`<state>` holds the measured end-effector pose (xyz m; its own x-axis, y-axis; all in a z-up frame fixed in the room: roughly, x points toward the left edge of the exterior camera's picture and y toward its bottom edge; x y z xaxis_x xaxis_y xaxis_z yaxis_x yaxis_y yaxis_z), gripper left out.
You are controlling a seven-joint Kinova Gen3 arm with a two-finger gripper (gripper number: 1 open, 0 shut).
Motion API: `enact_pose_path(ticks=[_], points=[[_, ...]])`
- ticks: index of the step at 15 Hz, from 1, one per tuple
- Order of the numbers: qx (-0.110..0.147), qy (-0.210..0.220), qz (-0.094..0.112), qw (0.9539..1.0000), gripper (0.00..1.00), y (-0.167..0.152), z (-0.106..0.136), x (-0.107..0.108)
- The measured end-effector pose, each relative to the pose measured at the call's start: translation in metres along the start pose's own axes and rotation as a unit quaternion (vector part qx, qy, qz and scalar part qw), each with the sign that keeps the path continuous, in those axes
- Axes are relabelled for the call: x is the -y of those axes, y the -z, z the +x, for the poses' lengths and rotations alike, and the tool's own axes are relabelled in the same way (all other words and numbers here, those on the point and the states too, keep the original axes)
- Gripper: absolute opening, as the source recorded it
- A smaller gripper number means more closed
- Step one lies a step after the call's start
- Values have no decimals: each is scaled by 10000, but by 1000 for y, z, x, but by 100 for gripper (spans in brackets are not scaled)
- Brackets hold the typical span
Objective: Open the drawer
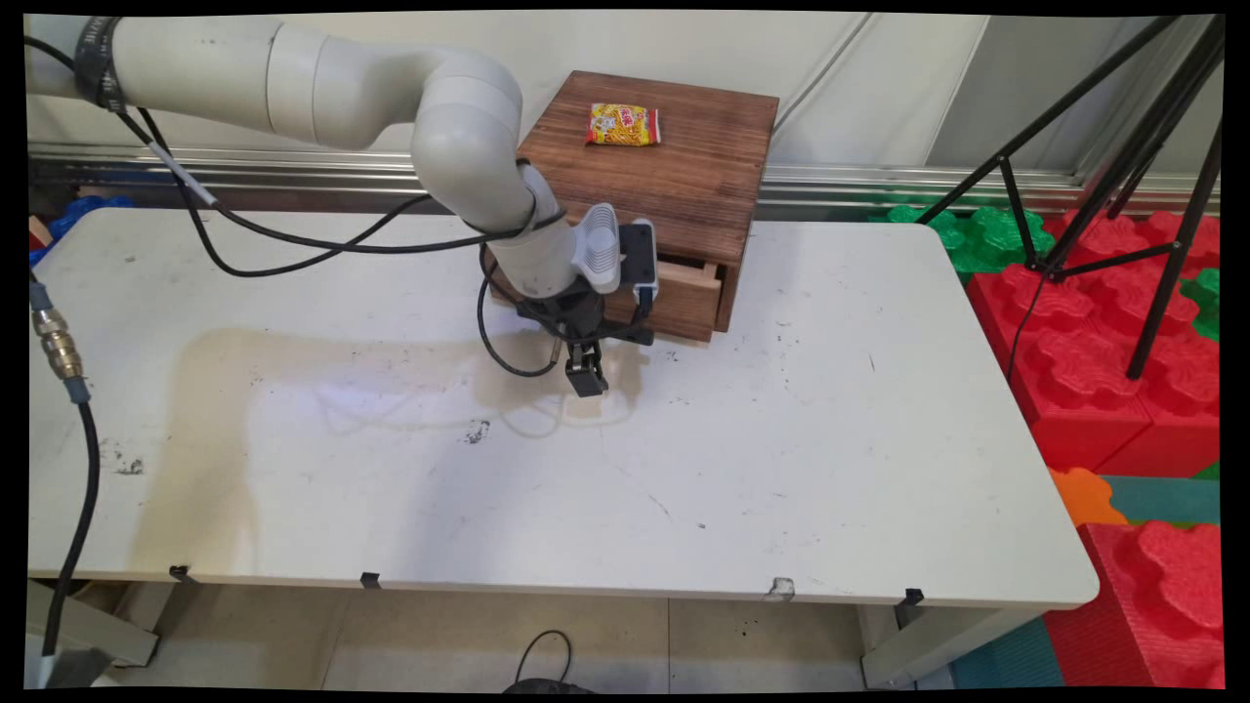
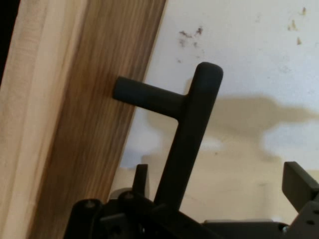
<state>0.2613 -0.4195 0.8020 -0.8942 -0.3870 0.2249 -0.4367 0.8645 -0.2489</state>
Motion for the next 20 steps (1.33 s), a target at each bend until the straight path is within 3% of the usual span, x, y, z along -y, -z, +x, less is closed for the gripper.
enact_pose_path(ticks=[7, 20], points=[[81, 168, -149, 9997, 100, 7, 0, -28], [266, 27, -114, 9996, 100, 31, -9, -77]])
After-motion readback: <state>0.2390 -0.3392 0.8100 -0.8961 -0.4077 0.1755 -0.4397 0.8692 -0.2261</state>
